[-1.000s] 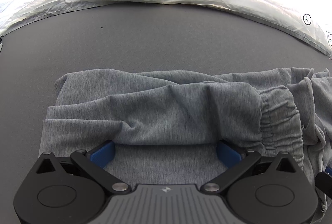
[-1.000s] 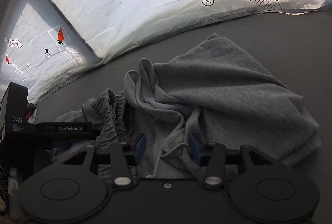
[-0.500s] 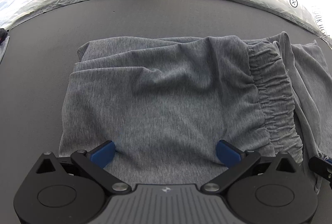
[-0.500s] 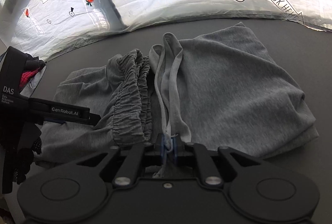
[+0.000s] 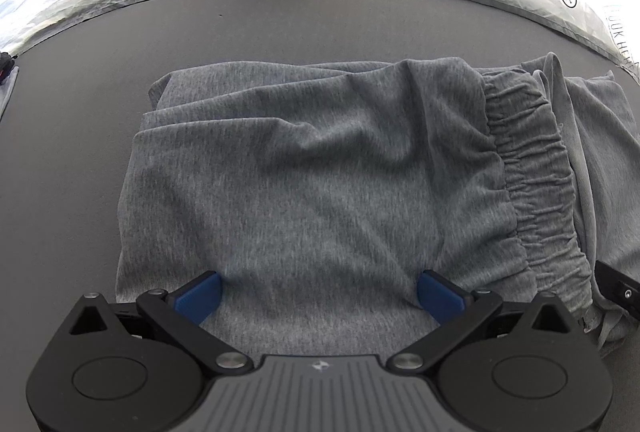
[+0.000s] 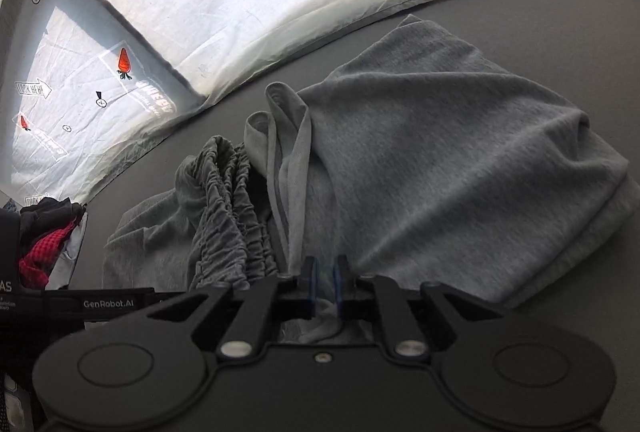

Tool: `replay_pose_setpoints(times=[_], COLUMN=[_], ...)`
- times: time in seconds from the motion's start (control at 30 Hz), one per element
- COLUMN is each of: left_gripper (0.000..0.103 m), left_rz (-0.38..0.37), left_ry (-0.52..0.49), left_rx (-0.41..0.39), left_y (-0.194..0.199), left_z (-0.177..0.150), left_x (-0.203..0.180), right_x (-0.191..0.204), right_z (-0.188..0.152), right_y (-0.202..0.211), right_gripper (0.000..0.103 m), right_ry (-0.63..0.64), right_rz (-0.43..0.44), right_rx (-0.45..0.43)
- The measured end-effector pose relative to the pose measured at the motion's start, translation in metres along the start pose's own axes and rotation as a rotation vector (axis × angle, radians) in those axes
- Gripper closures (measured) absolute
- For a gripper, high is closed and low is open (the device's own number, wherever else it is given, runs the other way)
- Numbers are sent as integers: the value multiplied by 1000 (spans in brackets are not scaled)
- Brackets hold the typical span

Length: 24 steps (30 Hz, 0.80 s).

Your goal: Fold clothes

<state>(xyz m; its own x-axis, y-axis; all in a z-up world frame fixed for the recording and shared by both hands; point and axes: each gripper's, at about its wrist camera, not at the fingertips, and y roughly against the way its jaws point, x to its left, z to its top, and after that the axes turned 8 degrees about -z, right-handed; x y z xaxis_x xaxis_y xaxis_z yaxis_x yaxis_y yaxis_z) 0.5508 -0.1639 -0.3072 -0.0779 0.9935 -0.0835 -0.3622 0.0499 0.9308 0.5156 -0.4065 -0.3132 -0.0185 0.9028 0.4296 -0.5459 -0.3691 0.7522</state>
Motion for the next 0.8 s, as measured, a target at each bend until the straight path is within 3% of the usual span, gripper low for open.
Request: replay_pose_setpoints(times=[0.1, 0.3, 0.63, 0.8], left_gripper=[0, 0, 0, 0], left_rz=[-6, -8, 11, -10], left_ry=[6, 14, 76, 82], left_rx=[3, 16, 23, 19], left_y=[-1, -2, -13, -13], left_z=[0, 5, 40, 39], left_x=[2, 5, 14, 18], right_x=[2, -27, -28, -7], right_z=[1, 35, 63, 66], right_y=[9, -4, -57, -71], right_gripper=[92, 91, 92, 92], right_ry=[-12, -180, -351, -306], right_rz=[77, 44, 103, 82], right_rx=[-30, -110, -46, 9])
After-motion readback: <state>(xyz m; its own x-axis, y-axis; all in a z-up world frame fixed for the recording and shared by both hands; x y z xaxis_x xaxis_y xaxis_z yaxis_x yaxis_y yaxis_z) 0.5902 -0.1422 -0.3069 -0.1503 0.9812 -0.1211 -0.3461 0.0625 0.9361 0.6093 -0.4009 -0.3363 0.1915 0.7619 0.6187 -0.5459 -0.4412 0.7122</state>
